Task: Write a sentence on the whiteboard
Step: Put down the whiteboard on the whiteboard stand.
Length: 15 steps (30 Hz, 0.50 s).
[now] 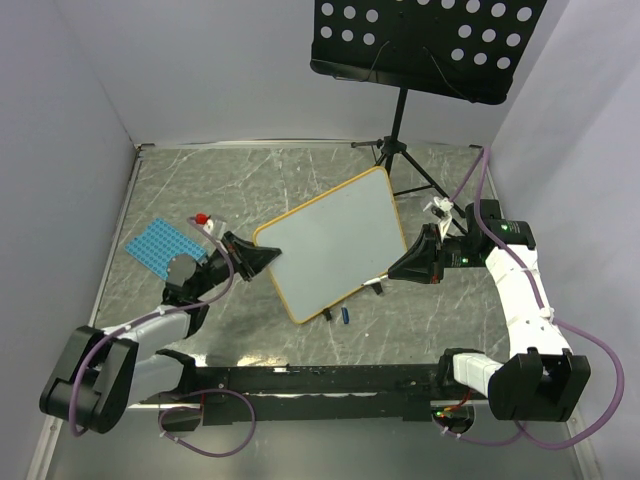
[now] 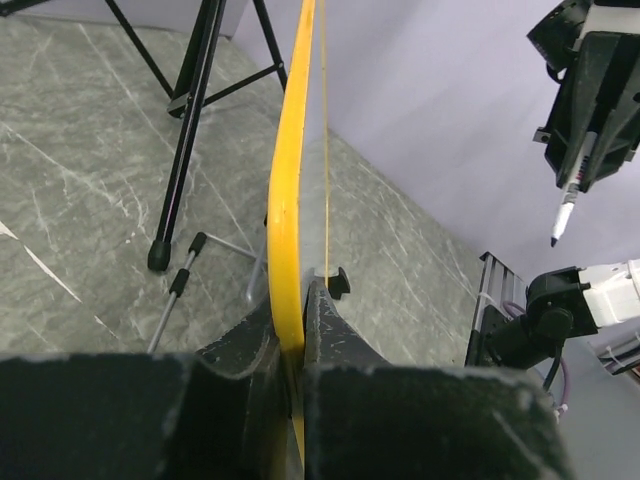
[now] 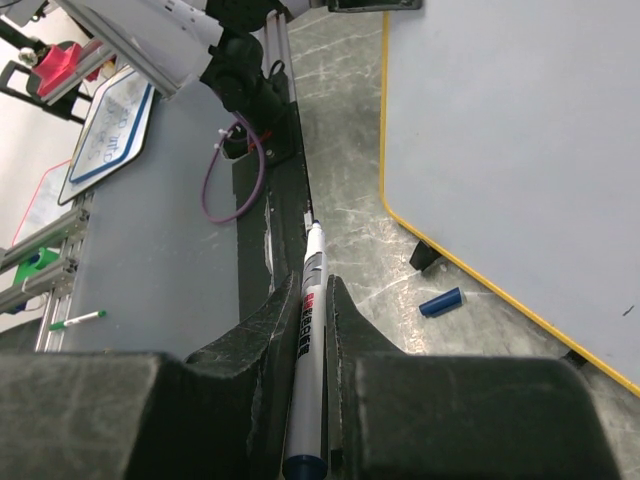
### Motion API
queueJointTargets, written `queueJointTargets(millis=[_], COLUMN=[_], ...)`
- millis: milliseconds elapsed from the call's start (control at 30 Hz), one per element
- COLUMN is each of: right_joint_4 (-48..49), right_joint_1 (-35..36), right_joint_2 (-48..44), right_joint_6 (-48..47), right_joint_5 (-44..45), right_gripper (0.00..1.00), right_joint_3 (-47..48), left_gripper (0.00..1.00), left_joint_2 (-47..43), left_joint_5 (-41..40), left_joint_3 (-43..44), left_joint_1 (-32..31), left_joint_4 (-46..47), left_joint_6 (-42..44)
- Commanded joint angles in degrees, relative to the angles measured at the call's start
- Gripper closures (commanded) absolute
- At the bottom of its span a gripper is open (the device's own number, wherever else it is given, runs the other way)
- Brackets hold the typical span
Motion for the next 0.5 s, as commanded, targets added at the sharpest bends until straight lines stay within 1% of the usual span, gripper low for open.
queueJointTargets(millis=[0, 67, 100, 133, 167, 200, 267, 300, 333, 467], right_joint_4=[2.0, 5.3, 10.4, 14.1, 17.5, 23.9, 27.9, 31.5, 33.0, 41.4], right_joint_1=[1.6, 4.5, 5.4, 6.4, 8.8, 9.8, 13.0, 14.1, 14.9, 20.1], right_joint_2=[0.3, -0.1, -1.1, -1.8, -2.6, -4.0, -5.0, -5.2, -5.0, -3.3], right_joint_6=[-1.2, 1.6, 6.2, 8.9, 14.5, 16.6, 20.6, 21.7, 22.9, 28.7], right_joint_5=[0.4, 2.2, 4.5, 6.6, 8.7, 12.6, 15.3, 17.7, 18.7, 24.0], right_gripper=[1.0, 1.0, 1.0, 1.0, 1.0, 1.0, 1.0, 1.0, 1.0, 1.0], right_joint_3=[1.4, 1.5, 1.4, 1.3, 0.8, 0.6, 0.1, 0.2, 0.5, 0.8], left_gripper=[0.99, 0.99, 0.99, 0.99, 0.99, 0.99, 0.99, 0.99, 0.99, 0.99], left_joint_2=[3.7, 4.6, 5.2, 5.5, 5.8, 6.2, 6.9, 7.4, 7.6, 7.2], left_joint_5=[-1.2, -1.0, -1.0, -1.0, -0.6, -0.5, 0.0, -0.1, -0.3, -2.0], left_joint_3=[3.5, 6.4, 7.5, 9.6, 10.8, 11.9, 15.2, 16.2, 17.5, 17.7], left_joint_1=[1.0, 1.1, 1.1, 1.2, 1.2, 1.3, 1.3, 1.3, 1.3, 1.4], left_joint_4=[-4.8, -8.5, -10.2, -11.7, -15.0, -16.7, -21.6, -23.0, -24.4, -25.7], left_joint_6=[15.6, 16.5, 16.7, 16.9, 17.7, 18.1, 19.4, 19.5, 19.6, 19.4])
